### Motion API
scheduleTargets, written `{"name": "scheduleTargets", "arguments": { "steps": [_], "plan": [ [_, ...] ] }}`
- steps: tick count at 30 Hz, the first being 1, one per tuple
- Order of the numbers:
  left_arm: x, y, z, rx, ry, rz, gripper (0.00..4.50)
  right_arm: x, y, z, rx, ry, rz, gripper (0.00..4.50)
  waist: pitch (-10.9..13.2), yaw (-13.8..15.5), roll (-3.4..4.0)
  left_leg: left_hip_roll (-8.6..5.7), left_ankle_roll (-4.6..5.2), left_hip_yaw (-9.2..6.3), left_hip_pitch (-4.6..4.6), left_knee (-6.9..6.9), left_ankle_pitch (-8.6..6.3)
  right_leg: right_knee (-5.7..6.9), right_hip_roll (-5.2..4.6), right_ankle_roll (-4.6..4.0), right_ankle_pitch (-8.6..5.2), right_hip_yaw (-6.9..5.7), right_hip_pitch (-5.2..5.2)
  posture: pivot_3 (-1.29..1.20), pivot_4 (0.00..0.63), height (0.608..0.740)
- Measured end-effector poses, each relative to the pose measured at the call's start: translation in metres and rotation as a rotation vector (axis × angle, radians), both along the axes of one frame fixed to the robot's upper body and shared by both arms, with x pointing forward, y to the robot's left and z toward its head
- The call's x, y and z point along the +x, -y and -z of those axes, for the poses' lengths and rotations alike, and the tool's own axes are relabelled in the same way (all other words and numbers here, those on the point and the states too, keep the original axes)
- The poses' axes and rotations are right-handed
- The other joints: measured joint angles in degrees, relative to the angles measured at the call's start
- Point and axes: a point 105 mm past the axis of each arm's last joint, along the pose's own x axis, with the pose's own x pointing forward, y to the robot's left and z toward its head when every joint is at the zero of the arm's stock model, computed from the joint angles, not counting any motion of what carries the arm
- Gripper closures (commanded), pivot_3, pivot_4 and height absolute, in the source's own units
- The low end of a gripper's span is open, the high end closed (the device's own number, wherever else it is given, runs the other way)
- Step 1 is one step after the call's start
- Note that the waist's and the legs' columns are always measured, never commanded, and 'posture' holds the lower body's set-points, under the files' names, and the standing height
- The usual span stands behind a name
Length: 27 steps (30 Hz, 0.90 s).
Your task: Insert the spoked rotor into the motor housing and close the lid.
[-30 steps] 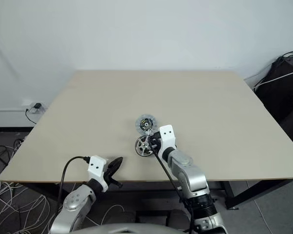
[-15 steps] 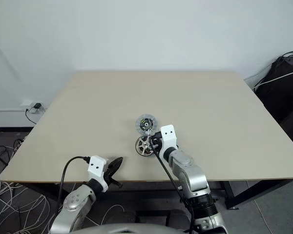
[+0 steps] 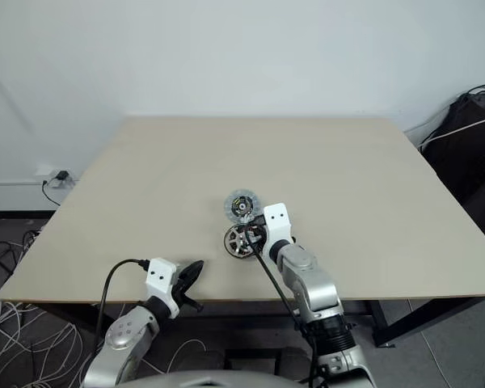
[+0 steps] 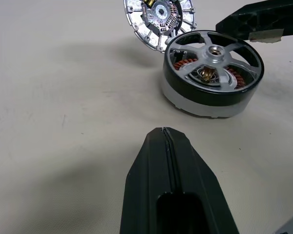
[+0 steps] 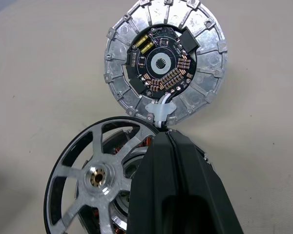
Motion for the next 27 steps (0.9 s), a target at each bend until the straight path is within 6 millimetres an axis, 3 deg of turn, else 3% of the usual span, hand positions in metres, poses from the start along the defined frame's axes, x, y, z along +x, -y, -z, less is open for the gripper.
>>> {"name": "scheduleTargets", "arguments": {
  "steps": [11, 21, 24, 27],
  "plan": [
    [0.001, 0.000, -0.001, 0.000, 0.003, 0.001, 4.50, 0.010, 0.014, -0.003, -0.052, 0.039, 0.093, 4.48, 0.0, 0.0, 0.01, 0.00, -0.05, 0.00, 0.01, 0.00, 0.03, 0.02, 0.03, 0.00, 0.00, 0.00, 0.00, 0.00, 0.000, 0.740],
    [0.002, 0.001, -0.002, 0.000, 0.007, 0.003, 4.50, 0.002, 0.006, -0.019, -0.012, 0.101, 0.009, 4.48, 0.0, 0.0, 0.01, 0.01, -0.06, 0.00, 0.02, 0.00, 0.04, 0.02, 0.05, 0.00, 0.00, 0.00, 0.01, 0.00, 0.000, 0.740],
    [0.002, 0.001, -0.002, 0.000, 0.008, 0.003, 4.50, -0.008, 0.001, -0.034, 0.015, 0.157, -0.081, 3.88, 0.0, 0.1, 0.00, 0.01, -0.05, -0.01, 0.02, 0.00, 0.04, 0.01, 0.05, 0.00, 0.00, -0.01, 0.01, 0.00, 0.000, 0.740],
    [0.003, 0.001, -0.002, 0.000, 0.009, 0.003, 4.50, -0.017, 0.000, -0.040, 0.015, 0.183, -0.155, 2.93, 0.0, 0.1, -0.01, 0.01, -0.04, -0.01, 0.02, 0.00, 0.04, 0.01, 0.04, 0.00, 0.00, -0.01, 0.02, 0.00, 0.000, 0.740]
  ]
}}
